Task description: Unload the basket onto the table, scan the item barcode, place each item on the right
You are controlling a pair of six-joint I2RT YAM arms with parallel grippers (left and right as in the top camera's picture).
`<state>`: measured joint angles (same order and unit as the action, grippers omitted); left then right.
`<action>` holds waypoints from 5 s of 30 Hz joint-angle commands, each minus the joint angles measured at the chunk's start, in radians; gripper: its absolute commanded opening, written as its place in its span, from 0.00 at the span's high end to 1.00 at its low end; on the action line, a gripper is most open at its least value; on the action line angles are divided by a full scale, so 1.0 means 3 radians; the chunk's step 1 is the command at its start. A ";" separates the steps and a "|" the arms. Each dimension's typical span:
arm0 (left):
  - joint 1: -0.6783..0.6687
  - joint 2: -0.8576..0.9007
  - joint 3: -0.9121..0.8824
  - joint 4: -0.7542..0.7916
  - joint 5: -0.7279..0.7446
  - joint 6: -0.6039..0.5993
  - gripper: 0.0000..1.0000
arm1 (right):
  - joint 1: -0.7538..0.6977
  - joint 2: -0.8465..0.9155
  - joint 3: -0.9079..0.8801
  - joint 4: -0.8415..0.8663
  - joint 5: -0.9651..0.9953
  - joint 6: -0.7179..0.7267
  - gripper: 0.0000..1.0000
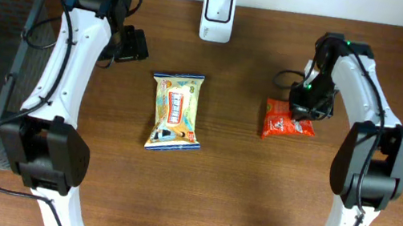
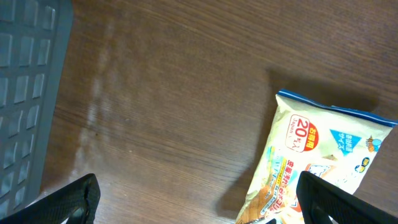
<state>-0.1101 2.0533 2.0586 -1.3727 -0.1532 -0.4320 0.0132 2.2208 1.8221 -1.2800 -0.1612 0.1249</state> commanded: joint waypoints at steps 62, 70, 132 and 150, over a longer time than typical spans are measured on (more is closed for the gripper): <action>-0.0001 0.0000 0.0001 -0.0003 0.0013 -0.0031 0.01 | 0.0412 -0.0009 -0.0253 0.0525 0.0128 0.0310 0.65; -0.0001 0.0000 0.0003 -0.0003 0.0011 -0.0031 0.01 | 0.0277 -0.0015 -0.0086 0.0233 0.0615 0.0398 0.67; -0.0001 0.0000 0.0001 -0.0003 0.0013 -0.0031 0.01 | -0.0051 -0.0011 0.0548 0.0256 -0.0640 0.0559 0.01; -0.1155 0.0154 -0.0858 0.0778 0.0477 0.0281 0.01 | -0.0833 -0.0010 0.0548 0.0304 -0.0642 0.0561 0.01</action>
<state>-0.4095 2.0621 1.8500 -1.1988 0.0902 -0.3592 -0.2333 2.2250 1.9778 -1.1877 -0.3634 0.3050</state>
